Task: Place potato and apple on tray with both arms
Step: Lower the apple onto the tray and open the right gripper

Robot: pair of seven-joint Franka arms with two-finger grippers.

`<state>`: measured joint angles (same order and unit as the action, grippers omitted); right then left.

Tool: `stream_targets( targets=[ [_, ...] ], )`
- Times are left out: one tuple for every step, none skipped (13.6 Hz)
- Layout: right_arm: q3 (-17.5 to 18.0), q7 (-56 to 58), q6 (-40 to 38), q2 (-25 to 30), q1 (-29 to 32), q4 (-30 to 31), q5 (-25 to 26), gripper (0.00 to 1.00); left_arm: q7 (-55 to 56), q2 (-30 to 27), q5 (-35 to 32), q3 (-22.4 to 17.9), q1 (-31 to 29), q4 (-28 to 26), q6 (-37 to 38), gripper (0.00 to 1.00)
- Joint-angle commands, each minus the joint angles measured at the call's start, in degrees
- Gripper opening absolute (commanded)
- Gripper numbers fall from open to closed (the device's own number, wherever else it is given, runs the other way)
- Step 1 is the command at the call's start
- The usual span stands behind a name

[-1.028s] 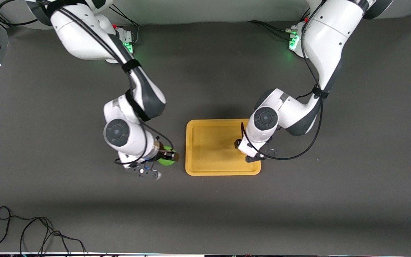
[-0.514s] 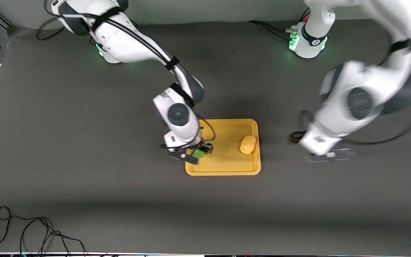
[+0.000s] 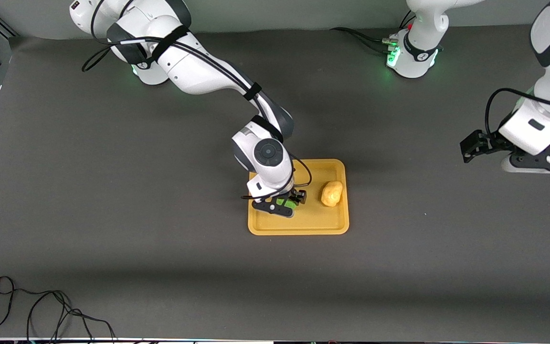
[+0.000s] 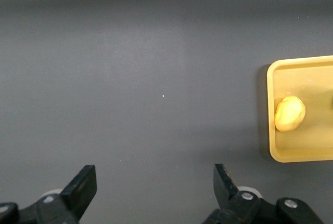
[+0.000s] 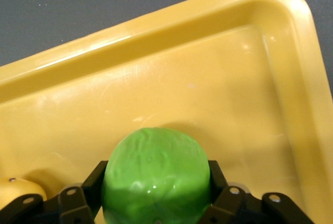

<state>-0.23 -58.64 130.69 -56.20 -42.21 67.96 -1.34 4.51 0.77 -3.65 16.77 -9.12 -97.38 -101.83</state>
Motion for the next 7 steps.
stream_targets(
  targets=[
    [-0.12, -1.13, -0.52, -1.02, -1.12, -1.95, 0.72, 0.58, -1.09, -1.03, 0.66, 0.19, -0.28, -1.42, 0.05, 1.0],
    [-0.12, -1.13, -0.52, -1.02, -1.12, -1.78, 0.81, 0.97, -1.09, -0.95, 0.84, 0.11, -0.37, -1.07, 0.06, 1.0],
    [-0.12, -0.96, -0.52, -1.02, -1.12, -1.77, 1.07, 1.0, -1.17, -0.86, 1.01, 0.02, -0.37, -0.45, 0.32, 1.0],
    [-0.12, -0.52, -1.05, -0.58, -0.94, -1.69, 1.16, 1.0, -1.17, -0.77, 1.01, -0.07, -0.37, -0.27, 0.93, 1.0],
    [-0.21, 0.18, -3.84, 0.46, -0.33, -1.69, 1.25, 1.0, -1.09, -0.51, 1.1, 0.02, -0.46, -0.18, 1.2, 1.0],
    [-0.56, 3.23, -7.08, 2.04, -0.15, -1.6, 1.25, 1.0, -0.91, -0.25, 1.1, 0.11, -1.41, -0.18, 1.28, 1.0],
    [-0.74, 7.18, -10.33, 3.45, 0.54, -1.16, 1.16, 1.0, -0.91, -0.24, 2.23, 0.11, -1.95, -0.18, 1.37, 1.0]
  ],
)
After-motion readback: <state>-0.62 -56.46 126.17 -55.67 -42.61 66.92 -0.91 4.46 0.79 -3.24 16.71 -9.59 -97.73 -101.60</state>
